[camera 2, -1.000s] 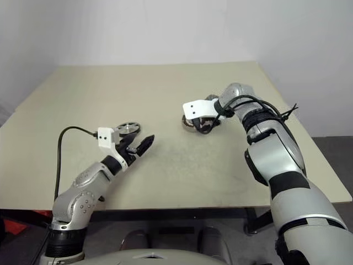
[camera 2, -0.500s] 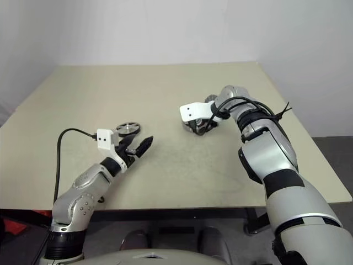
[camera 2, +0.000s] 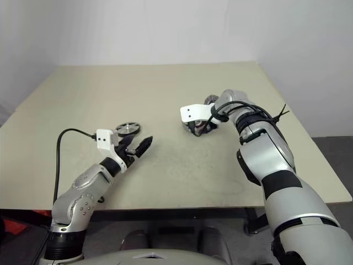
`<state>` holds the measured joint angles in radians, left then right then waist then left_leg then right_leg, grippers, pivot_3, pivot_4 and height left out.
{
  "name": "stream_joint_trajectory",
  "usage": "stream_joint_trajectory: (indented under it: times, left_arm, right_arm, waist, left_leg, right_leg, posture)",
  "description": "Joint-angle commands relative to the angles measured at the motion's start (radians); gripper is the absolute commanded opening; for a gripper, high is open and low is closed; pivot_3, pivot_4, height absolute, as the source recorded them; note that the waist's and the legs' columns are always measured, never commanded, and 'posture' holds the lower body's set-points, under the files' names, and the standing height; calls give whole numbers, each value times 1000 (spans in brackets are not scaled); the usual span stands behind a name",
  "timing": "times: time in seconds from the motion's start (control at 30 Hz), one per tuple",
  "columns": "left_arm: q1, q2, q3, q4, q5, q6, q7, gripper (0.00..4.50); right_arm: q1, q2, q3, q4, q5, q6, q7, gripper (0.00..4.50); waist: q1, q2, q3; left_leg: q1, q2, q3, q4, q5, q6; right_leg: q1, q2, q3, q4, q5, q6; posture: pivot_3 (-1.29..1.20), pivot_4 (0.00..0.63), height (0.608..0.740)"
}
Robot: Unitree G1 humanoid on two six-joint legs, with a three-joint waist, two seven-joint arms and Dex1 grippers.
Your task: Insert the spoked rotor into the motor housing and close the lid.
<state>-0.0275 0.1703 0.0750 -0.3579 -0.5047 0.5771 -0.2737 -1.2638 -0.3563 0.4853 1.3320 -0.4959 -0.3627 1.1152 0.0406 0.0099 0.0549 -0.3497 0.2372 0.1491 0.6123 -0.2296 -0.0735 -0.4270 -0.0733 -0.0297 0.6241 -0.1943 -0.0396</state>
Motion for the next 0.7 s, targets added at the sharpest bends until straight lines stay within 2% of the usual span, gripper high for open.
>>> stream_joint_trajectory:
  times: [0.03, 0.63, 0.7]
  left_arm:
    - [-3, 7, 8, -36, 1, -16, 2, 4500]
    - [7, 6, 9, -46, -2, -13, 7, 4500]
    - [8, 5, 8, -47, -2, -14, 7, 4500]
  right_arm:
    - [2, -2, -7, -14, -2, -7, 4, 2539]
    - [38, 3, 0, -10, -23, 2, -10, 2539]
    - [39, 3, -1, -10, -22, 3, -10, 2123]
  waist:
    - [0, 0, 0]
    - [0, 0, 0]
    - [0, 0, 0]
  left_leg:
    - [0, 0, 0, 0, 0, 0]
    - [1, 0, 0, 1, 0, 0]
    - [1, 0, 0, 1, 0, 0]
  right_leg:
    - [0, 0, 0, 0, 0, 0]
    - [0, 0, 0, 1, 0, 0]
    - [0, 0, 0, 2, 0, 0]
  posture:
    - [0, 0, 740]
    - [0, 0, 740]
    - [0, 0, 740]
